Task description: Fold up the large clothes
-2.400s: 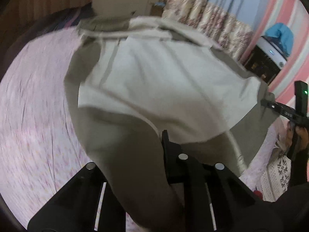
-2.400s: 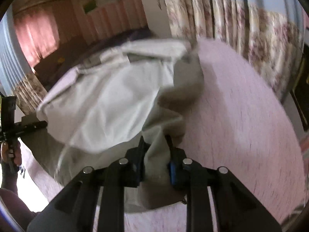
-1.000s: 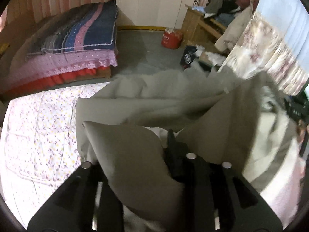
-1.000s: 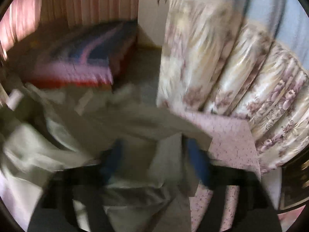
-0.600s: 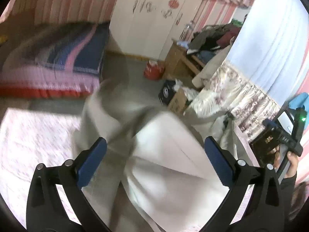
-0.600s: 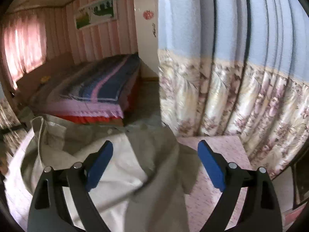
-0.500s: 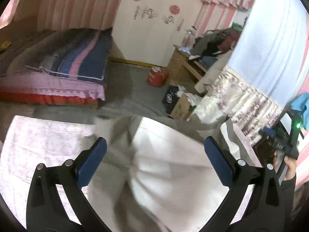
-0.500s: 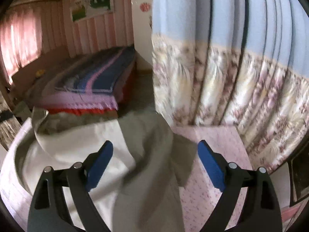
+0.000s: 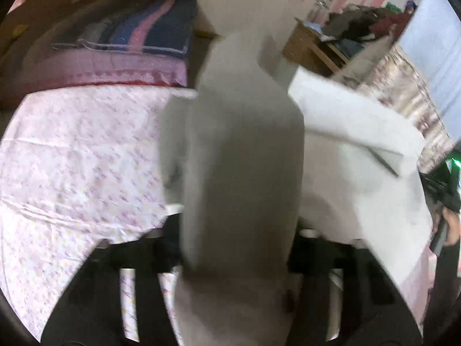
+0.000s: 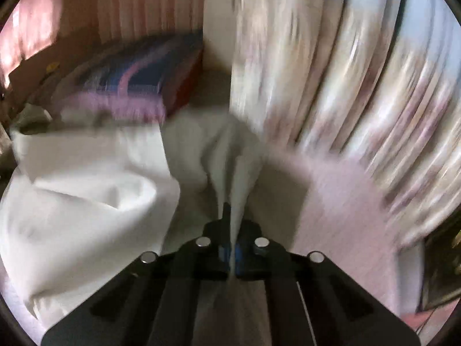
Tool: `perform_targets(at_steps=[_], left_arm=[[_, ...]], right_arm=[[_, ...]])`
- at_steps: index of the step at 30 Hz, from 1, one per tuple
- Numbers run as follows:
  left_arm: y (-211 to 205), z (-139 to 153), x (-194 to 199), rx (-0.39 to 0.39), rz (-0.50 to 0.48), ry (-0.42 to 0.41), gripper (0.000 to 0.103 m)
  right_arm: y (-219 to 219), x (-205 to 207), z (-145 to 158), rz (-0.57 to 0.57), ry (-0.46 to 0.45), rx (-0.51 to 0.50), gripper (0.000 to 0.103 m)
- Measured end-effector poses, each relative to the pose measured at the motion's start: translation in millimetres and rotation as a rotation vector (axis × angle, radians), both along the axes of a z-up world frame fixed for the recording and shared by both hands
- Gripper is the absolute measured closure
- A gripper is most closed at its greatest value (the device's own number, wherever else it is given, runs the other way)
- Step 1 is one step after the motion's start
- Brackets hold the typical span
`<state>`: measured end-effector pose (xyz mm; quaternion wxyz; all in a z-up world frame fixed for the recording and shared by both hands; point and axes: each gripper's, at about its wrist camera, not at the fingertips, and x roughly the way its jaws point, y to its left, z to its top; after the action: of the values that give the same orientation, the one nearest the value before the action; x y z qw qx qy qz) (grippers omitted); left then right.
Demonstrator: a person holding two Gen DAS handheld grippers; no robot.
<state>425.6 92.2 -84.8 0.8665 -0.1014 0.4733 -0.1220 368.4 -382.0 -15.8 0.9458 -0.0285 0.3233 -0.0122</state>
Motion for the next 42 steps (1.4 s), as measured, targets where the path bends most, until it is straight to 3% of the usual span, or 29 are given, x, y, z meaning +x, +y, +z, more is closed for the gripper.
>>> perform_targets(at_steps=[1, 3, 5, 7, 8, 12, 13, 14, 15, 17, 18, 19, 20, 22, 25, 31, 33, 35, 36, 37, 38, 39, 41, 42], left_arm=[[2.6, 7.2, -2.0, -0.01, 0.001, -0.03, 0.079], [8.1, 29.6, -11.5, -0.058, -0.003, -0.121, 0.084], [8.3, 43.7, -17.5, -0.071, 0.011, -0.195, 0.087], [9.5, 52.7, -20.1, -0.091, 0.023, -0.258, 0.089], [9.6, 50.9, -16.3, -0.097, 0.025, -0.252, 0.088], [17.4, 1.6, 20.3, -0.114, 0.037, -0.053, 0.082], [16.8, -12.9, 26.3, -0.101, 0.018, 0.002, 0.081], [15.2, -14.4, 25.4, -0.087, 0.006, 0.002, 0.08], [13.3, -11.3, 22.7, -0.062, -0.002, -0.008, 0.076], [7.9, 6.1, 13.1, 0.078, 0.038, -0.055, 0.047], [6.8, 17.1, 6.7, 0.162, 0.073, -0.096, 0.021], [7.1, 29.2, -2.8, 0.223, 0.098, -0.149, 0.011], [7.6, 37.6, -10.4, 0.238, 0.098, -0.181, 0.003], [9.4, 52.3, -27.3, 0.228, 0.072, -0.209, 0.003], [3.7, 54.9, -55.7, 0.207, 0.018, -0.197, 0.003], [-13.0, 14.8, -103.4, 0.135, -0.05, -0.137, 0.003], [-20.3, 2.6, -109.5, 0.109, -0.076, -0.13, 0.003], [-27.3, -6.5, -103.8, 0.103, -0.077, -0.129, 0.003], [-30.9, -8.1, -103.3, 0.091, -0.078, -0.13, 0.008], [-32.9, -8.8, -100.6, 0.077, -0.08, -0.132, 0.018], [-33.9, -7.8, -98.3, 0.069, -0.081, -0.136, 0.029], [-34.5, -4.9, -96.1, 0.069, -0.082, -0.128, 0.056], [-31.6, 5.1, -95.0, 0.002, -0.108, -0.104, 0.08], [-30.7, 13.3, -96.5, -0.008, -0.12, -0.104, 0.086]], right_arm=[[-5.7, -11.8, 20.9, -0.002, -0.094, 0.042, 0.102], [-13.5, -24.0, 44.6, 0.002, -0.211, 0.09, 0.102], [-25.1, -19.8, 52.2, -0.024, -0.232, 0.13, 0.102], [-48.6, 10.2, 28.6, -0.074, -0.093, 0.213, 0.102], [-57.2, 21.2, 12.1, -0.106, -0.031, 0.233, 0.101], [-74.5, 52.6, -67.8, -0.157, 0.279, 0.245, 0.098], [-73.6, 51.6, -72.4, -0.152, 0.287, 0.238, 0.098], [-72.8, 46.1, -68.8, -0.149, 0.27, 0.218, 0.097], [-73.2, 43.4, -63.7, -0.152, 0.261, 0.217, 0.097], [-72.1, 31.3, -45.3, -0.153, 0.232, 0.227, 0.088], [-70.9, 24.0, -34.3, -0.15, 0.212, 0.218, 0.058], [-66.9, 7.6, -20.9, -0.145, 0.156, 0.189, 0.026], [-61.6, -4.2, -13.9, -0.129, 0.119, 0.164, 0.023], [-51.5, -26.9, -9.2, -0.07, 0.106, 0.104, 0.024], [-46.2, -60.0, -15.6, -0.038, 0.105, 0.108, 0.024], [-52.8, -107.8, -61.1, -0.028, 0.164, 0.19, 0.02], [-51.7, -107.8, -69.5, -0.037, 0.153, 0.219, 0.022], [-46.5, -104.6, -67.9, -0.012, 0.125, 0.243, 0.063], [-43.4, -101.4, -65.9, -0.025, 0.12, 0.222, 0.087], [-42.9, -98.8, -62.8, -0.04, 0.109, 0.209, 0.101], [-44.0, -98.6, -57.5, -0.038, 0.098, 0.215, 0.102], [-46.2, -100.5, -47.0, -0.04, 0.072, 0.209, 0.102], [-47.4, -112.0, -19.8, -0.03, 0.01, 0.169, 0.102], [-47.2, -119.1, -5.7, -0.033, -0.023, 0.135, 0.103]])
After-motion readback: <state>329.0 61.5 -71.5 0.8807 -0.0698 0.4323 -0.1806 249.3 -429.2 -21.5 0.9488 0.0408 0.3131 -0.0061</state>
